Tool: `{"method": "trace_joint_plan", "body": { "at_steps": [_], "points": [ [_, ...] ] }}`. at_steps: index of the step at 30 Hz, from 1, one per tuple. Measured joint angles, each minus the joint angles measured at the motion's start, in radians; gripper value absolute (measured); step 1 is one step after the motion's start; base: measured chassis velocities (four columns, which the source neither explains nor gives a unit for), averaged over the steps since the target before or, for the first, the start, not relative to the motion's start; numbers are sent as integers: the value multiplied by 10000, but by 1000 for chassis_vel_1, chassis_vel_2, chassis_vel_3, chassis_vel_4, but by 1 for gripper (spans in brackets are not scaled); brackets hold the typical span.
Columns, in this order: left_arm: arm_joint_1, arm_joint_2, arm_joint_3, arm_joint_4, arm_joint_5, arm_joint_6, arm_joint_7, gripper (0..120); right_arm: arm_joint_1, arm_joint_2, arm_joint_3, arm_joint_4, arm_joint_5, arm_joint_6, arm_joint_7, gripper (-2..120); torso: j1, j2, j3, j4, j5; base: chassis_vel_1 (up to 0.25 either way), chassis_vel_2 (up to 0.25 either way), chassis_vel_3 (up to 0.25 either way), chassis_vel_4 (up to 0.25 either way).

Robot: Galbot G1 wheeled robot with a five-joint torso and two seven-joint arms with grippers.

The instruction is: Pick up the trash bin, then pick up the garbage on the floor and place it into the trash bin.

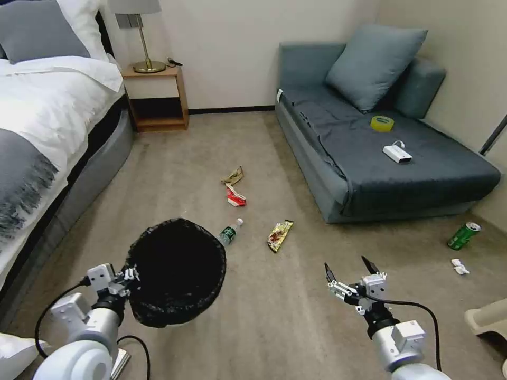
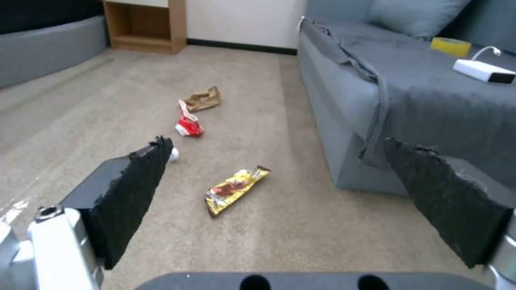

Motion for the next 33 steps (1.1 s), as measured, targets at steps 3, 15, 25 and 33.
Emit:
{"method": "trace_joint_plan", "body": {
  "at_steps": [3, 15, 25, 33],
  "points": [
    [-52, 11, -93, -53, -117, 51, -44, 5, 8, 18, -37, -1, -4, 8, -19, 100, 0, 0, 0, 0, 0, 0, 0, 0, 0],
    [-251, 69, -456, -171, -354, 115, -134, 5, 4, 46, -118, -79, -34, 309, -160, 100, 0, 0, -1, 0, 0, 0, 0, 0, 0],
    [-370, 147, -797, -227, -615, 124, -191, 5, -17, 109, -203, -167, -196, 417, -220, 100, 0, 0, 0, 0, -2, -156, 142, 158, -166],
    [-373, 103, -891, -273, -636, 129, -186, 5, 59, 125, -371, -260, -259, 420, -232, 100, 0, 0, 0, 1, 3, -188, 187, 193, -195]
  ]
}}
